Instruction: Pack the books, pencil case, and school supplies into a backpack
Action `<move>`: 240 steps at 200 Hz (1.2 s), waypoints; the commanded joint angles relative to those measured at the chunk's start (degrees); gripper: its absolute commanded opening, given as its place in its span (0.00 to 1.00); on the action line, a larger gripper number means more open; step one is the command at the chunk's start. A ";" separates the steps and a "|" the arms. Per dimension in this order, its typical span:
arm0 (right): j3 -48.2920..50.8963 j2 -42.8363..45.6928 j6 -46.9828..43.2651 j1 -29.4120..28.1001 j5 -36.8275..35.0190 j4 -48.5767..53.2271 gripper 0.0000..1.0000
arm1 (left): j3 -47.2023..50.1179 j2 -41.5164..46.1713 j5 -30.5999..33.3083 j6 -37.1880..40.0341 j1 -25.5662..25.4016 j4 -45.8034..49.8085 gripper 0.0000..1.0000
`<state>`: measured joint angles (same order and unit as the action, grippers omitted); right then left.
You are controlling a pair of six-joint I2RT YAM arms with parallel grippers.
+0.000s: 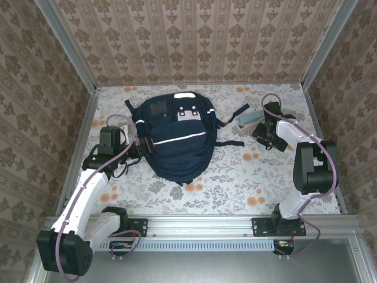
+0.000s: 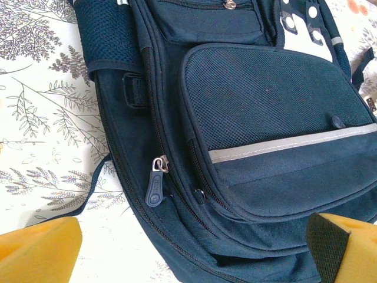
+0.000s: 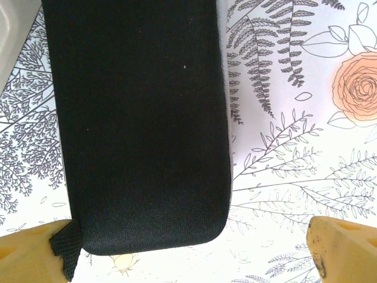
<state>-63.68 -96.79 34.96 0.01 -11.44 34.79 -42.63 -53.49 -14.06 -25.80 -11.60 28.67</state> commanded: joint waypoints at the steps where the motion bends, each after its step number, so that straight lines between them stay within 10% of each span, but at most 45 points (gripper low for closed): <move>1: -1.10 -0.32 -3.10 0.15 2.89 -0.10 1.00 | -2.34 0.92 -0.90 -0.20 -0.36 -0.57 1.00; 69: -5.23 -8.32 -2.16 1.09 6.46 -1.43 0.99 | -2.58 0.99 -0.79 0.32 -0.71 -0.06 1.00; 114: -2.68 -7.18 -0.86 1.30 5.42 -3.04 0.79 | -5.23 0.59 1.87 3.47 -3.41 2.22 1.00; 240: 12.61 26.77 -2.50 -5.11 6.16 0.93 0.71 | -13.61 -10.52 10.46 19.97 -27.50 -0.11 0.95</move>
<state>-52.60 -74.35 34.26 -2.37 -6.83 31.99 -52.27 -59.68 -5.72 -13.89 -35.20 28.99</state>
